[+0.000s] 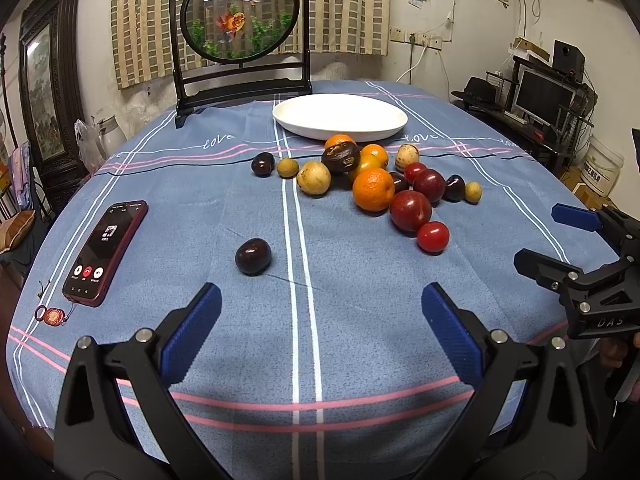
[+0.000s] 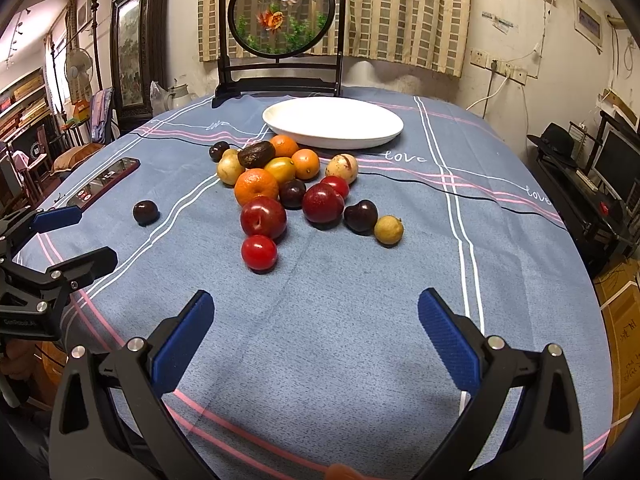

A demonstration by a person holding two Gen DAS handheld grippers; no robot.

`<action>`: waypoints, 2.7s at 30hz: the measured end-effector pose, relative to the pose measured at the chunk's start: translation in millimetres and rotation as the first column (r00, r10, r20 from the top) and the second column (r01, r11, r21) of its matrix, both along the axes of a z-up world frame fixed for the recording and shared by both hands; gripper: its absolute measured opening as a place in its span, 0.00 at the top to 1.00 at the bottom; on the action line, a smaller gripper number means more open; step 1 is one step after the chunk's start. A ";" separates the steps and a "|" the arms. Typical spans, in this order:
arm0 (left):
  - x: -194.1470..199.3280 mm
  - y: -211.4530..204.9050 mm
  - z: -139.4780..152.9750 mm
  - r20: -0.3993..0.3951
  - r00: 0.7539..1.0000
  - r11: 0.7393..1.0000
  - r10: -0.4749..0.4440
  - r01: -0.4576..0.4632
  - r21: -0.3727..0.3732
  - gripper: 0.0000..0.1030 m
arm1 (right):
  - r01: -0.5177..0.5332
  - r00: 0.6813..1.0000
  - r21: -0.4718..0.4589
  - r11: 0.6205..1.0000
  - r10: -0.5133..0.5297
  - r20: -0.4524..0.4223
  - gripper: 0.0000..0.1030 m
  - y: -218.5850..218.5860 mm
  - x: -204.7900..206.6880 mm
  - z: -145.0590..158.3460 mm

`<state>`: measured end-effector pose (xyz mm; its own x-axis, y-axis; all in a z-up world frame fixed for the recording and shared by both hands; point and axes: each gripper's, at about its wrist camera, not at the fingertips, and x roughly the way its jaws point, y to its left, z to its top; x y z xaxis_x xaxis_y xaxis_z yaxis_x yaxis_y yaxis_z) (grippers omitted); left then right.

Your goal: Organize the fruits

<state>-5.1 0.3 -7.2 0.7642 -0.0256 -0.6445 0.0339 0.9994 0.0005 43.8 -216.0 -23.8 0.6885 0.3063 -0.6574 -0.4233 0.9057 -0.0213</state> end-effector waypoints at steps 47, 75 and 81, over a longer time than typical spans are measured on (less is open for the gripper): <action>19.3 61.8 -18.1 -0.057 0.997 0.998 0.053 -0.055 -0.031 0.02 | -0.108 0.984 0.095 0.990 0.120 -0.134 0.19 27.5 35.4 -14.2; 96.6 58.7 -39.3 -0.238 0.967 0.996 -0.090 0.093 0.002 0.60 | -0.219 0.945 0.024 0.975 0.218 -0.242 0.69 49.7 75.5 -32.4; 94.5 58.5 -38.4 -0.245 0.965 0.995 -0.095 0.101 0.011 0.64 | -0.233 0.938 0.068 0.970 0.243 -0.246 0.69 41.9 72.5 -32.5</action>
<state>89.4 58.8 -45.5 0.5783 -0.0754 -0.8123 0.1340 0.9910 0.0034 116.3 -174.1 -56.3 0.4064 0.4686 -0.7844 -0.6140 0.7758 0.1454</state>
